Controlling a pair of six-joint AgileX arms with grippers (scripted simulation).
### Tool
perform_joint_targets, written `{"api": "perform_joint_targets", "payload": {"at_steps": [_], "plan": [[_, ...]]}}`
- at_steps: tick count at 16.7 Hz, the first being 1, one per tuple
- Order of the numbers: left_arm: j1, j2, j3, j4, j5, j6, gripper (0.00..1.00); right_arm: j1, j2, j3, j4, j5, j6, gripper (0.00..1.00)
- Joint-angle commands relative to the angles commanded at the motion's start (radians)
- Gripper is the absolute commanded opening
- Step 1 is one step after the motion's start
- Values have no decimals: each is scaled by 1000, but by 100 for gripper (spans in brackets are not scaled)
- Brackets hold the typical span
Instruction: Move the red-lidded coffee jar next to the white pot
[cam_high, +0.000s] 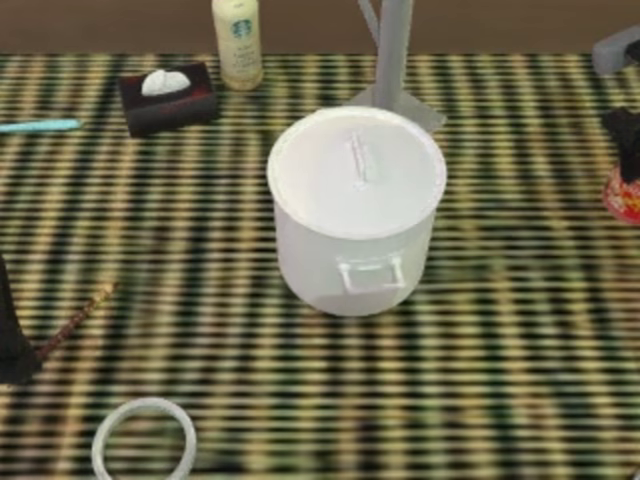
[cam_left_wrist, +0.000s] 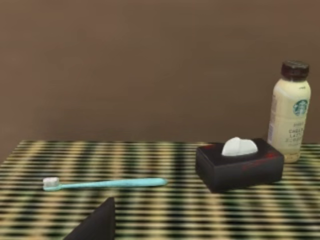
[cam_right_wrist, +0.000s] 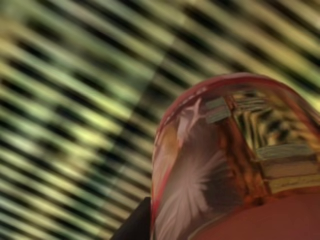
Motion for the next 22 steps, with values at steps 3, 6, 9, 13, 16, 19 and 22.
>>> {"api": "perform_joint_targets", "payload": {"at_steps": [3, 6, 9, 13, 16, 19, 22], "plan": [[0, 0, 0, 0, 0, 0, 100, 5, -122, -119, -13, -2, 1, 0], [0, 0, 0, 0, 0, 0, 100, 6, -151, -148, -18, -3, 1, 0], [0, 0, 0, 0, 0, 0, 100, 0, -147, -144, -17, -3, 3, 0], [0, 0, 0, 0, 0, 0, 100, 24, -123, -132, -12, -1, 74, 0], [0, 0, 0, 0, 0, 0, 100, 72, -81, -110, 2, 2, 220, 0], [0, 0, 0, 0, 0, 0, 100, 131, -38, -82, 28, 6, 419, 0], [0, 0, 0, 0, 0, 0, 100, 188, 2, -59, 54, 9, 622, 0]]}}
